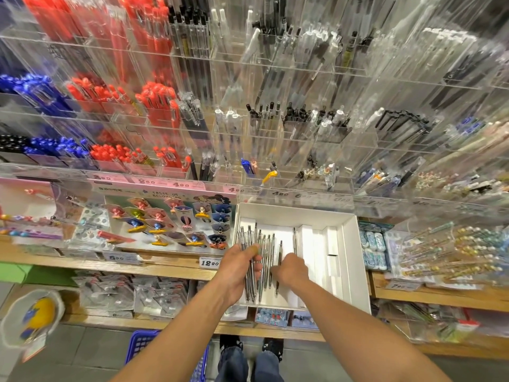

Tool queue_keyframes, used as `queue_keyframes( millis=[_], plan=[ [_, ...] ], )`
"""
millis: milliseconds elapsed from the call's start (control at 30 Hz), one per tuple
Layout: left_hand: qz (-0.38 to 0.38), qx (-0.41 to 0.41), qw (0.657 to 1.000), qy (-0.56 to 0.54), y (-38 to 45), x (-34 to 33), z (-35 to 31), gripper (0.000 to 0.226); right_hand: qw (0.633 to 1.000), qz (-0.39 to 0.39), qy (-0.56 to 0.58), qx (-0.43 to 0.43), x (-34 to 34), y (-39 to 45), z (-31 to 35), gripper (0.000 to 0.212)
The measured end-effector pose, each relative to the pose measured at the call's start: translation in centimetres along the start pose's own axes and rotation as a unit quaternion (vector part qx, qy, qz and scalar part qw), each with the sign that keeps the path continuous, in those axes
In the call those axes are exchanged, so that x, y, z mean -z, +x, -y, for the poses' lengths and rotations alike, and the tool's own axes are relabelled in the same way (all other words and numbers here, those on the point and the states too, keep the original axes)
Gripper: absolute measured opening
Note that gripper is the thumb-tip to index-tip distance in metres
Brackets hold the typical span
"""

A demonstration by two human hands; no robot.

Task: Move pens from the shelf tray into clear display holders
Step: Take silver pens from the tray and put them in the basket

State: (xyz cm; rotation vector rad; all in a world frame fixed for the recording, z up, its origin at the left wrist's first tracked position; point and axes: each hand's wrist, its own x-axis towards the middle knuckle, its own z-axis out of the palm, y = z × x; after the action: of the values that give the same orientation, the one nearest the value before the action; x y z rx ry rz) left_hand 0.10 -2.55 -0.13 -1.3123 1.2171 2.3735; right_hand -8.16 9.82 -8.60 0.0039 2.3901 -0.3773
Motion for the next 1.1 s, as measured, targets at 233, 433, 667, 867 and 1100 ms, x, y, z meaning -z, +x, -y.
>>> queue_keyframes(
  millis=[233,433,667,867,1100],
  plan=[
    [-0.008,0.000,1.000,0.014,0.3,-0.2,0.3,0.027,0.963,0.018,0.252,0.091,3.9,-4.4,0.2,0.011],
    [0.018,-0.017,1.000,0.013,-0.3,-0.7,-0.1,0.098,0.933,0.060,0.299,0.189,5.0,-8.7,2.1,0.018],
    [-0.007,-0.016,0.999,0.029,-0.3,-0.2,0.1,0.048,0.930,0.087,0.285,0.213,5.0,-8.1,1.7,0.011],
    [-0.012,0.002,1.000,0.011,-0.6,0.0,0.0,0.022,0.992,-0.061,-0.051,0.094,4.0,-1.9,-0.9,0.027],
    [-0.004,-0.014,1.000,-0.019,-1.0,0.3,-0.1,0.012,0.982,-0.056,-0.170,0.058,0.6,0.3,-0.6,0.045]
  ],
)
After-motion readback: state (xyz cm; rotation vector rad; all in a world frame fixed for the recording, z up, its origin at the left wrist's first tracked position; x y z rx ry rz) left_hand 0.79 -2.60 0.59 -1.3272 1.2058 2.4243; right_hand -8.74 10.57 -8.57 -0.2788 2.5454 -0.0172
